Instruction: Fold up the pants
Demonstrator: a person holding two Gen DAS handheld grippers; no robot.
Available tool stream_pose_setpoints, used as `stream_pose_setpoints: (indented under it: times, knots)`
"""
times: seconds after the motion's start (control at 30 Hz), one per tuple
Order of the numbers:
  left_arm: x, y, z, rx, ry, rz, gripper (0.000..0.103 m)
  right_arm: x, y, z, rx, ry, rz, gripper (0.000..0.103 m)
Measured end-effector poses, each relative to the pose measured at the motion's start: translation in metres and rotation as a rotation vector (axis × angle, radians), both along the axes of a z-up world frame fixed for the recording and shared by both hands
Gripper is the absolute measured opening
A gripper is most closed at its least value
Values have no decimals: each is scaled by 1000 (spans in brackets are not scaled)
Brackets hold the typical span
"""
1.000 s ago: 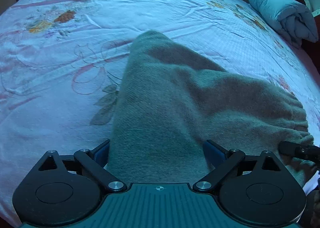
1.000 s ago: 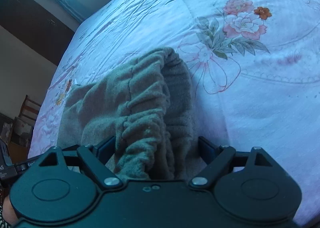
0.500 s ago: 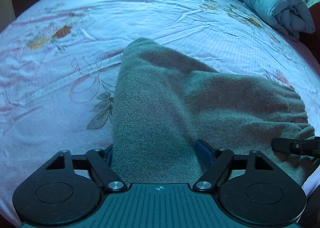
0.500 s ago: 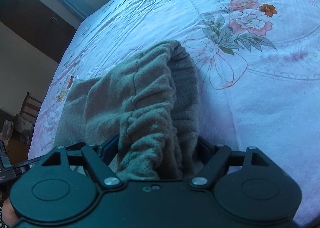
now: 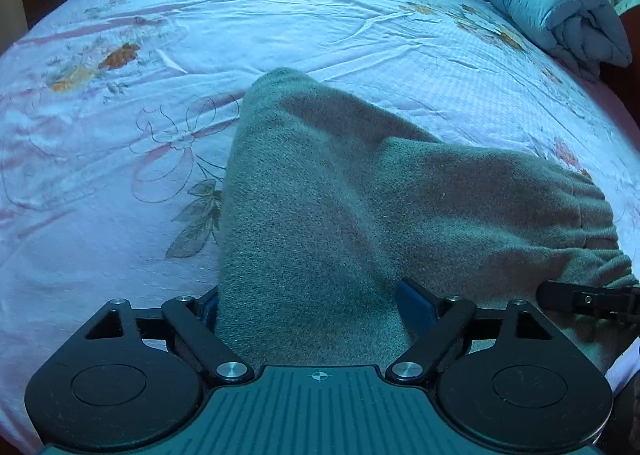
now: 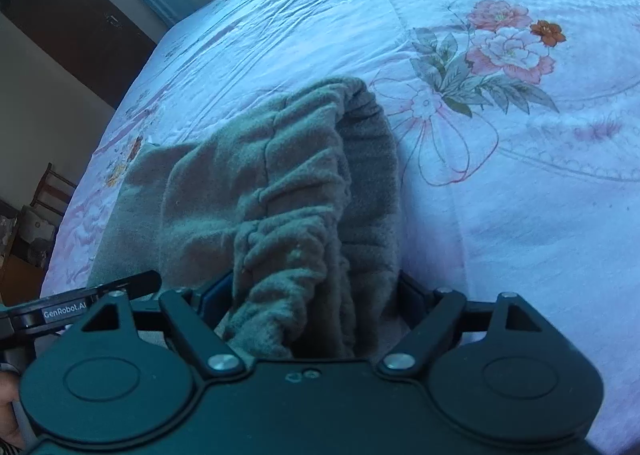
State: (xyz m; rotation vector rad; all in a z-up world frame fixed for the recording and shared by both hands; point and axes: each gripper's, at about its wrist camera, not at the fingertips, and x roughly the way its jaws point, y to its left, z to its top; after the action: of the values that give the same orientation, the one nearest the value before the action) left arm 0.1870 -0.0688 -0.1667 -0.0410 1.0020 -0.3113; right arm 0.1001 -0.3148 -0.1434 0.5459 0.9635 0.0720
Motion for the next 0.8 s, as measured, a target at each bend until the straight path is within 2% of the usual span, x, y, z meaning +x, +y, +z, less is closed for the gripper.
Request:
stream_pose_setpoints:
  times: [0.07, 0.13, 0.17, 0.23, 0.4, 0.53, 0.67, 0.8]
  knots:
    - [-4, 1, 0, -10, -12, -1, 76, 0, 0, 2, 14, 0, -2, 62]
    - [-8, 5, 5, -7, -35, -8, 56, -3, -3, 4, 40, -10, -1, 50]
    - [-9, 8, 8, -18, -38, -8, 53, -5, -4, 5, 47, -17, 4, 46]
    - [-11, 17, 10, -50, -38, -1, 44, -8, -5, 8, 69, -22, -2, 43]
    - [-11, 24, 13, -93, -38, 12, 37, -12, -2, 14, 76, -48, -14, 37]
    - [-15, 24, 23, -105, -81, 16, 27, -15, 0, 22, 84, -75, -26, 35]
    - [-21, 23, 33, -111, -127, 13, 24, -20, 5, 38, 77, -121, -16, 35]
    - [-23, 26, 50, -157, -163, 32, 23, -24, 10, 52, 68, -158, -10, 34]
